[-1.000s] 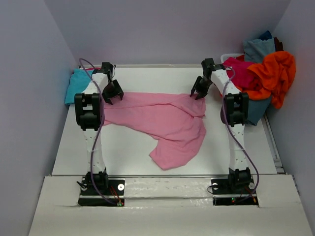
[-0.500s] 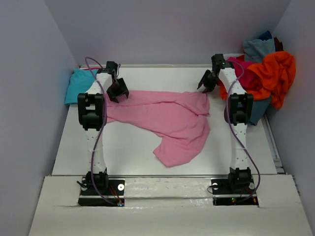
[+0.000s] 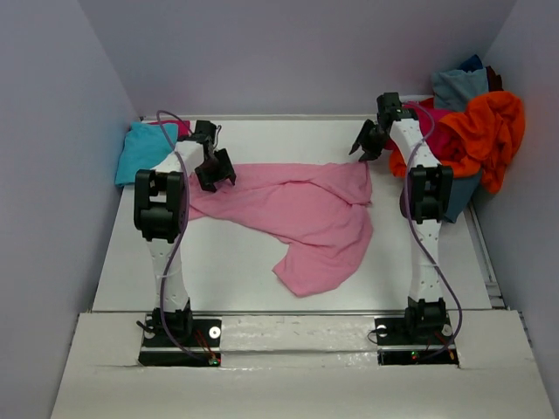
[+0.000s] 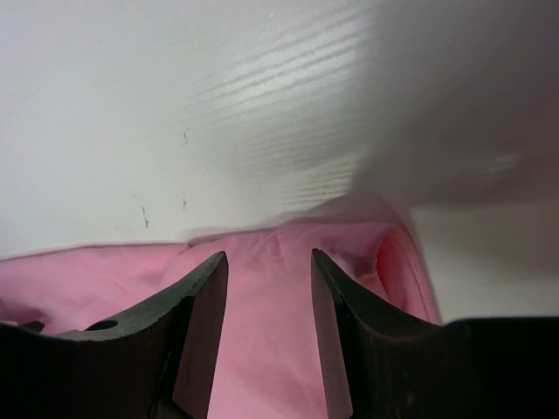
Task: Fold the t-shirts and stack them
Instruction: Smooth out the 1/3-folded T-shirt at the center of the board.
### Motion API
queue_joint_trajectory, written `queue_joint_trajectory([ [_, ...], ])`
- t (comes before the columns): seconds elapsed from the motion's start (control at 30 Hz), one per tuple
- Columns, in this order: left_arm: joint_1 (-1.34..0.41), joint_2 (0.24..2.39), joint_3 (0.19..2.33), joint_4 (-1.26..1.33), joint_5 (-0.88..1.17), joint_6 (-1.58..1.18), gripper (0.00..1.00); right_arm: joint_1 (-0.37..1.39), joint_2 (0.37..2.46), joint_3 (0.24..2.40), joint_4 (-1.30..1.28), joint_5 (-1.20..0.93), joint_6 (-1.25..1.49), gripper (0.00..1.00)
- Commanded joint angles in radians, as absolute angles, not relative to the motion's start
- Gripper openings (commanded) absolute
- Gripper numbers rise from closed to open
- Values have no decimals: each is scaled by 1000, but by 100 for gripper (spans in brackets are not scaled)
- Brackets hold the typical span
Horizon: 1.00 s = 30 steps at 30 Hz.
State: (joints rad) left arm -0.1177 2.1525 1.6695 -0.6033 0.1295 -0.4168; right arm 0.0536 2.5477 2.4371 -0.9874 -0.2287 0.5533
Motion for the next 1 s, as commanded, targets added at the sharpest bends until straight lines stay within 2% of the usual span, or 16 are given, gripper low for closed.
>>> queue_joint_trajectory([
  [0.0,-123,2158,1641,-641,110,-413,73,61,2412,2347,-971,-264,534,49],
  [0.47,-103,2256,1856,-719,94,-419,73,152,2273,2137,-1031,-351,502,49],
  [0.57,-94,2275,1888,-736,91,-419,73,170,2257,2083,-1048,-315,489,49],
  [0.97,-26,2309,1934,-742,101,-413,73,215,2074,1706,-956,-268,535,49],
])
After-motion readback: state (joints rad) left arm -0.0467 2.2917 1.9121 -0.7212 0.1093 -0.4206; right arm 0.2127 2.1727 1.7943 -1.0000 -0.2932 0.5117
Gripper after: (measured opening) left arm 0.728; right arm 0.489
